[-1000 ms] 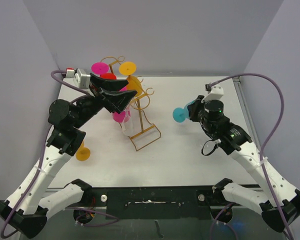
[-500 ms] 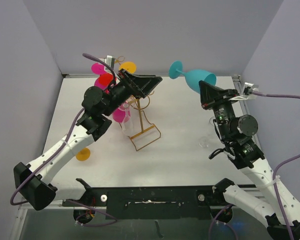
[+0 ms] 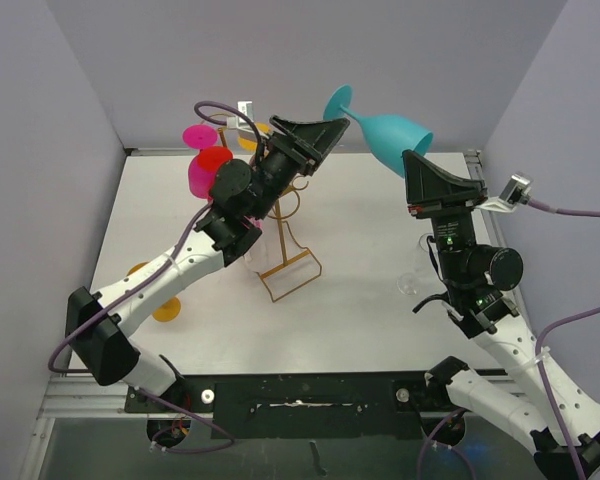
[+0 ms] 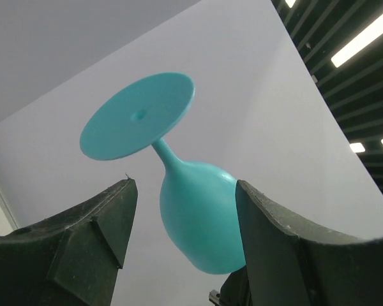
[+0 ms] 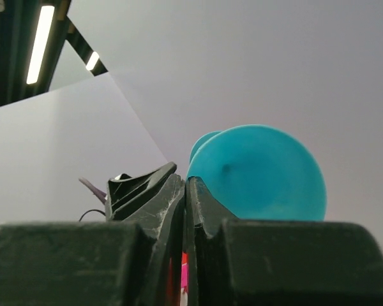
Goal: Place the wine glass upside down on the wine glass rack
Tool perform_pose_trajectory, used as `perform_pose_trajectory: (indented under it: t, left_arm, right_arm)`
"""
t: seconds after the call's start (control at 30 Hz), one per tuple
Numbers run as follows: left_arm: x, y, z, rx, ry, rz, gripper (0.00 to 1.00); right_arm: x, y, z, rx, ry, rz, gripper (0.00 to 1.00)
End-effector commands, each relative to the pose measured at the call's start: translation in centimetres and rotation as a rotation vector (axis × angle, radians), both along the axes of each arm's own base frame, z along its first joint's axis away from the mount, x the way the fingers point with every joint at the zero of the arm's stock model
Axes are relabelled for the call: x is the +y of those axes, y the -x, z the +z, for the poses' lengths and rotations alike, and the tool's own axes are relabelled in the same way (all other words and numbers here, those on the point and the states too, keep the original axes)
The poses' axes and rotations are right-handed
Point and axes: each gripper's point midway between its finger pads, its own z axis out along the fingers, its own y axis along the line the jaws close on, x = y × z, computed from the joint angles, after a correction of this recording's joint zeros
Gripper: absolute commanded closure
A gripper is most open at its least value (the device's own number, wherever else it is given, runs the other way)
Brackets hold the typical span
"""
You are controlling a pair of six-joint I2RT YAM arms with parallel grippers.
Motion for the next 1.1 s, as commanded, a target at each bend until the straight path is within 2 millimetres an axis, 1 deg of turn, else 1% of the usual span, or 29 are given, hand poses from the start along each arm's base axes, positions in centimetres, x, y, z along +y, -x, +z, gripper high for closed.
perform_pose_trajectory:
  t: [0.0, 0.1, 0.23, 0.33, 0.37, 0.47, 0.5, 0.63, 0.8, 0.93, 1.07]
  left_arm:
    - [1.5, -0.3, 4.8, -0.026, 0.137, 0.065, 0.40]
    - [1.3, -1.1, 4.7, 0.020, 0.176, 0.074, 0.40]
    - [1.3, -1.7, 5.5, 0.038, 0.226, 0.080, 0.40]
    - [1.4, -2.3, 5.4, 0.063, 0.249, 0.095, 0.43]
    - [1.4, -2.5, 5.4, 0.065, 0.258, 0.098, 0.45]
    - [1.5, -2.7, 5.7, 0.059, 0.285, 0.105, 0.56]
    - [1.5, -2.7, 5.9, 0.056, 0.290, 0.104, 0.58]
    - [1.4, -2.8, 6.0, 0.062, 0.305, 0.096, 0.61]
    - [1.5, -2.9, 6.3, 0.049, 0.325, 0.098, 0.74]
    - [1.3, -2.6, 6.5, 0.029, 0.333, 0.084, 0.80]
    - [1.0, -2.5, 6.5, 0.020, 0.330, 0.067, 0.88]
  right_arm:
    - [-0.2, 2.3, 2.8, -0.125, -0.085, 0.074, 1.00]
    - [0.3, 2.6, 2.6, -0.130, -0.081, 0.104, 1.00]
    - [1.1, 2.8, 1.9, -0.127, -0.066, 0.149, 1.00]
    - [1.5, 3.1, 1.4, -0.127, -0.062, 0.178, 1.00]
    - [1.6, 3.2, 1.2, -0.124, -0.057, 0.189, 1.00]
    - [2.1, 3.6, 0.5, -0.115, -0.045, 0.221, 1.00]
    - [2.2, 3.7, 0.2, -0.111, -0.042, 0.230, 1.00]
    - [2.3, 4.0, -0.2, -0.111, -0.029, 0.242, 1.00]
    - [2.5, 4.2, -1.0, -0.097, -0.019, 0.260, 1.00]
    - [2.6, 4.3, -1.7, -0.075, -0.013, 0.267, 1.00]
    - [2.7, 4.6, -1.6, -0.075, -0.005, 0.277, 1.00]
